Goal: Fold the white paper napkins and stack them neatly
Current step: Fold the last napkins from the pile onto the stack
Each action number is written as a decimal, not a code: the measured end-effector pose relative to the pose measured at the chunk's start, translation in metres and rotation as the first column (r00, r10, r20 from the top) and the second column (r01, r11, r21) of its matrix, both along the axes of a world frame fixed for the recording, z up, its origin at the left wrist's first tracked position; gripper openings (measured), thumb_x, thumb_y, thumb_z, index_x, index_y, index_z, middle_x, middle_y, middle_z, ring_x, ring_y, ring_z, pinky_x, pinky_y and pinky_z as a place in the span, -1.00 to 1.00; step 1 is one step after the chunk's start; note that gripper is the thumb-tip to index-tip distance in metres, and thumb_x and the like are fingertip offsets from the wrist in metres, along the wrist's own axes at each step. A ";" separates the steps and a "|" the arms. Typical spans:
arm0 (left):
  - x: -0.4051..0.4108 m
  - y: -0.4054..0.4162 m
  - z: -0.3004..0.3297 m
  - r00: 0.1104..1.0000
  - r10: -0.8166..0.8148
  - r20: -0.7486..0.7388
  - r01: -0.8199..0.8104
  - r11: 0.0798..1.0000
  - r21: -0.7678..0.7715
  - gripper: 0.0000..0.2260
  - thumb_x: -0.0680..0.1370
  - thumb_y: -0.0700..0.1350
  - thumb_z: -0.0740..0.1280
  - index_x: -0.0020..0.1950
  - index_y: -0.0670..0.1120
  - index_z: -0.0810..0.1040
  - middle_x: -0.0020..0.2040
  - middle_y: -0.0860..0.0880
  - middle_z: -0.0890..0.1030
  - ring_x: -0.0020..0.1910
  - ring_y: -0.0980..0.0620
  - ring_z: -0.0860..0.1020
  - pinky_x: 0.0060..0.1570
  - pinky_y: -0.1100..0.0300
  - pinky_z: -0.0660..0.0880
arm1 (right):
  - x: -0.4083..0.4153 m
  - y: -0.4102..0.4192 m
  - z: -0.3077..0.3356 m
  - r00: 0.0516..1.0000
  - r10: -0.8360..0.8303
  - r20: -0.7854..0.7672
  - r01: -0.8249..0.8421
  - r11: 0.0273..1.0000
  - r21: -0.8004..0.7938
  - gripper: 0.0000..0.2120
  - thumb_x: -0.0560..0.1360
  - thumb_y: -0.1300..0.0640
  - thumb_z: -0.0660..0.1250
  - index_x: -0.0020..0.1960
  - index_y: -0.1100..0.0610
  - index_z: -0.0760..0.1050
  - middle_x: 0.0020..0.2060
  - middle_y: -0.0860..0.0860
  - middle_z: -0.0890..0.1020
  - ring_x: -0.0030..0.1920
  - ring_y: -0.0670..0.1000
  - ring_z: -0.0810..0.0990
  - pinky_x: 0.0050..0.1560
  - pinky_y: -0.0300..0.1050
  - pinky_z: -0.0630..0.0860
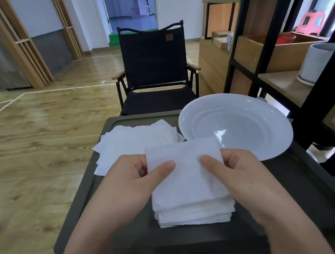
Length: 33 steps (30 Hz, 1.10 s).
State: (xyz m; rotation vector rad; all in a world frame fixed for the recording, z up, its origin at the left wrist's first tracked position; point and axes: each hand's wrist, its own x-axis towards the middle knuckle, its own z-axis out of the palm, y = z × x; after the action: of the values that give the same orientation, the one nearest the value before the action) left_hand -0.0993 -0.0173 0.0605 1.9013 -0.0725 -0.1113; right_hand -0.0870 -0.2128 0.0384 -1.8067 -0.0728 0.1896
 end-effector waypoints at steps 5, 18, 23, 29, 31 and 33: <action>0.011 0.001 -0.015 0.987 0.134 -0.092 -0.112 0.970 0.216 -0.52 0.51 0.15 0.33 -0.42 -0.18 0.36 -0.54 -0.04 0.34 -0.55 0.11 0.29 -0.46 0.32 0.21 | 0.000 0.000 -0.007 0.996 -0.056 -0.075 0.037 0.973 -0.226 -0.52 0.52 -0.17 0.27 -0.05 0.29 0.59 -0.11 0.27 0.69 -0.26 0.26 0.62 -0.24 0.15 0.52; 0.031 0.045 -0.058 0.863 0.505 0.014 -0.380 0.631 0.677 -0.70 0.43 0.11 0.43 0.02 0.01 0.45 -0.09 0.06 0.52 -0.09 0.01 0.53 -0.19 0.14 0.42 | 0.002 -0.006 0.002 0.905 -0.364 0.219 0.425 0.780 -0.459 -0.74 0.40 -0.10 0.46 -0.25 0.04 0.48 -0.47 0.04 0.56 -0.39 -0.05 0.52 -0.40 -0.21 0.34; 0.032 0.045 -0.057 0.878 0.478 0.001 -0.367 0.673 0.642 -0.87 0.48 0.01 0.38 -0.22 0.02 0.51 -0.25 0.11 0.54 -0.23 0.10 0.52 -0.32 0.19 0.37 | 0.004 -0.004 0.000 0.913 -0.348 0.211 0.405 0.830 -0.384 -0.75 0.42 -0.10 0.45 -0.26 0.03 0.50 -0.48 0.02 0.51 -0.44 -0.04 0.46 -0.40 -0.20 0.32; 0.018 0.055 -0.042 0.896 0.439 -0.067 -0.257 0.637 0.727 -0.82 0.42 0.08 0.42 -0.17 0.02 0.51 -0.21 0.10 0.57 -0.21 0.10 0.54 -0.22 0.16 0.47 | 0.004 -0.003 0.000 0.920 -0.332 0.210 0.388 0.854 -0.347 -0.78 0.44 -0.10 0.43 -0.27 0.00 0.50 -0.47 0.02 0.55 -0.45 -0.05 0.47 -0.40 -0.22 0.32; 0.019 0.055 -0.041 0.884 0.465 0.053 -0.364 0.612 0.703 -0.75 0.41 0.13 0.43 -0.08 0.03 0.46 -0.14 0.11 0.53 -0.13 0.06 0.54 -0.14 0.12 0.48 | 0.003 -0.003 -0.001 0.918 -0.333 0.214 0.389 0.858 -0.335 -0.78 0.43 -0.09 0.43 -0.27 -0.01 0.50 -0.46 0.04 0.56 -0.46 -0.05 0.46 -0.40 -0.22 0.32; 0.025 0.051 -0.046 0.877 0.464 0.125 -0.422 0.622 0.659 -0.75 0.43 0.09 0.43 -0.01 0.06 0.44 -0.07 0.08 0.51 -0.08 0.03 0.52 -0.15 0.12 0.44 | 0.003 -0.003 -0.001 0.917 -0.331 0.224 0.390 0.863 -0.321 -0.78 0.43 -0.08 0.43 -0.28 -0.01 0.50 -0.46 0.06 0.57 -0.47 -0.05 0.45 -0.40 -0.21 0.32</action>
State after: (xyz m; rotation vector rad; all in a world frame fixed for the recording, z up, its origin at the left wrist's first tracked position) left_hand -0.0747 0.0341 0.0145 2.5848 0.5628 0.1783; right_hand -0.0842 -0.2160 0.0371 -2.1627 0.2014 -0.2298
